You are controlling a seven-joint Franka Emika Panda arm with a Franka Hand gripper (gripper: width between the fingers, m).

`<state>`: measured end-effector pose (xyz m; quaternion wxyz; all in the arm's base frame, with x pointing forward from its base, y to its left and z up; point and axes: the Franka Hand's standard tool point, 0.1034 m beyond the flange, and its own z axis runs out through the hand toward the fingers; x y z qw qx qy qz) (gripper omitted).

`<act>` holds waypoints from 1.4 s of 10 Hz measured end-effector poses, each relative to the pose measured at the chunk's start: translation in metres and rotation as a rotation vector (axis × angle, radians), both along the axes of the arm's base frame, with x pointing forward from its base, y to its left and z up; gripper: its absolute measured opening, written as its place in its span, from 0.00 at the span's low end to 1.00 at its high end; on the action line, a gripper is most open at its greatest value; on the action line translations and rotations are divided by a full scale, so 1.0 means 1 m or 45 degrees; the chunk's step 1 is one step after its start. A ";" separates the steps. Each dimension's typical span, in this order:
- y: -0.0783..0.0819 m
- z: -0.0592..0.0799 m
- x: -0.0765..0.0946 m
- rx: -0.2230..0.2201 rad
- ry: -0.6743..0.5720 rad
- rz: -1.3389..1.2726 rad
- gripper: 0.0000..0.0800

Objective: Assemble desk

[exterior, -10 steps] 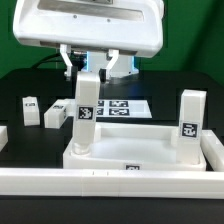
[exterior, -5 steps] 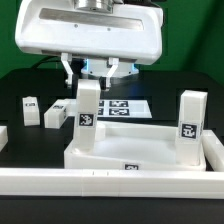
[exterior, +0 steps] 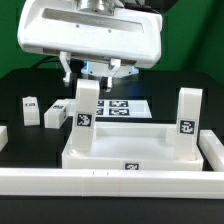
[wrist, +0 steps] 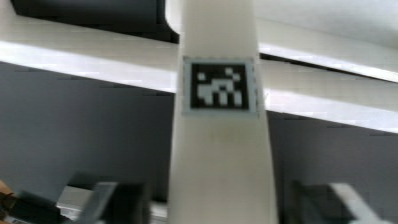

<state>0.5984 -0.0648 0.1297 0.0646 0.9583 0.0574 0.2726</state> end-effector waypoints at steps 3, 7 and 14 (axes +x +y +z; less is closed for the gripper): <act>0.000 0.000 0.000 0.000 0.000 0.000 0.78; -0.009 0.015 0.002 0.009 0.050 0.000 0.81; -0.012 0.009 0.002 0.032 0.155 0.004 0.81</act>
Offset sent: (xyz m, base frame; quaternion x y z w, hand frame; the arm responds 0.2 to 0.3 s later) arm 0.0000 0.0000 0.0000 0.0000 0.0000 0.0000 1.0000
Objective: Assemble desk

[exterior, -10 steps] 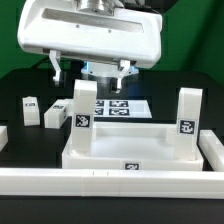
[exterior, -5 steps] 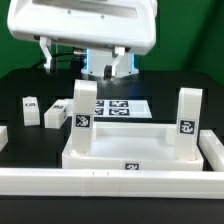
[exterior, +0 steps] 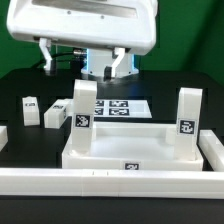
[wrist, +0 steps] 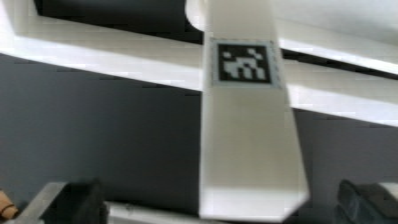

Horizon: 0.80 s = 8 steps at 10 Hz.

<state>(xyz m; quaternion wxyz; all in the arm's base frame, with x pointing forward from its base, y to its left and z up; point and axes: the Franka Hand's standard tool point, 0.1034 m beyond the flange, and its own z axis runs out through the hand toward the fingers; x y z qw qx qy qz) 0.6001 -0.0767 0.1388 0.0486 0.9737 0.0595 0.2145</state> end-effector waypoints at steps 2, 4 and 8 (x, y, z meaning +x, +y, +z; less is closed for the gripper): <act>0.009 -0.002 0.005 0.059 0.165 -0.004 0.81; 0.015 -0.007 0.005 0.106 0.341 -0.006 0.81; 0.013 -0.015 0.009 0.100 0.617 0.017 0.81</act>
Offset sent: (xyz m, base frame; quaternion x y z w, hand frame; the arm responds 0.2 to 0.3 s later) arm 0.0068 -0.0071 -0.0045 -0.0059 -0.1262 -0.0094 0.9919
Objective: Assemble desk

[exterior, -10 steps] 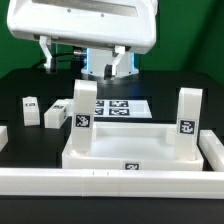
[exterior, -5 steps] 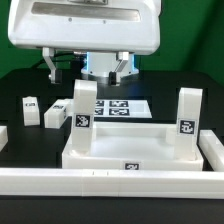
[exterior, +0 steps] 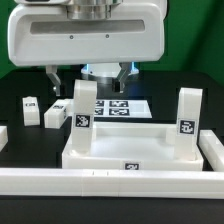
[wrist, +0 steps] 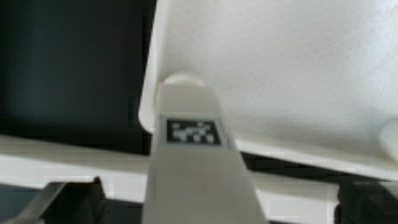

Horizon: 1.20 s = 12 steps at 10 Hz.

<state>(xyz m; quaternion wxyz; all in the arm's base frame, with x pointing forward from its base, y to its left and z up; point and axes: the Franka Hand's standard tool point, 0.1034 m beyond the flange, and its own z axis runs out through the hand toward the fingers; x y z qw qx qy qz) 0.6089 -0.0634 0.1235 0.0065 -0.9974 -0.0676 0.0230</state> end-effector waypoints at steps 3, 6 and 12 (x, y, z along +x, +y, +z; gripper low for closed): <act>-0.002 -0.001 -0.001 -0.014 0.004 0.019 0.81; -0.008 -0.001 0.001 -0.076 0.008 0.096 0.81; -0.010 -0.001 0.000 -0.066 0.008 0.089 0.39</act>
Offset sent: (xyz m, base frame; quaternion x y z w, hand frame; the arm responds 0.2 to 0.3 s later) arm 0.0077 -0.0315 0.0004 -0.1310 -0.0282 -0.0858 0.9873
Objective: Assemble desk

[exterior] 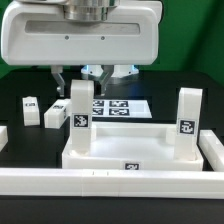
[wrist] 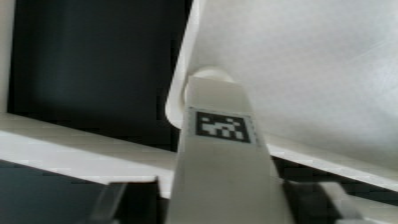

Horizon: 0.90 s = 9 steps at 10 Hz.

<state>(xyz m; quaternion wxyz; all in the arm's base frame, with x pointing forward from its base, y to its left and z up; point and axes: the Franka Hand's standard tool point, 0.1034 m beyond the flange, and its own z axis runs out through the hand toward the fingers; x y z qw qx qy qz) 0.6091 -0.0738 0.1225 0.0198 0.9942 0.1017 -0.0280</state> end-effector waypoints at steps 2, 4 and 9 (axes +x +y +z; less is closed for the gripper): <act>0.000 0.000 0.000 0.000 0.000 0.000 0.36; 0.000 0.000 0.000 -0.001 -0.001 -0.027 0.36; -0.001 -0.001 0.000 0.062 -0.053 -0.621 0.36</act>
Offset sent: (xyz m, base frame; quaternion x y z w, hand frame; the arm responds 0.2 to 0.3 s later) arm 0.0000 0.0000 0.0000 0.0000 0.0000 0.0650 0.9979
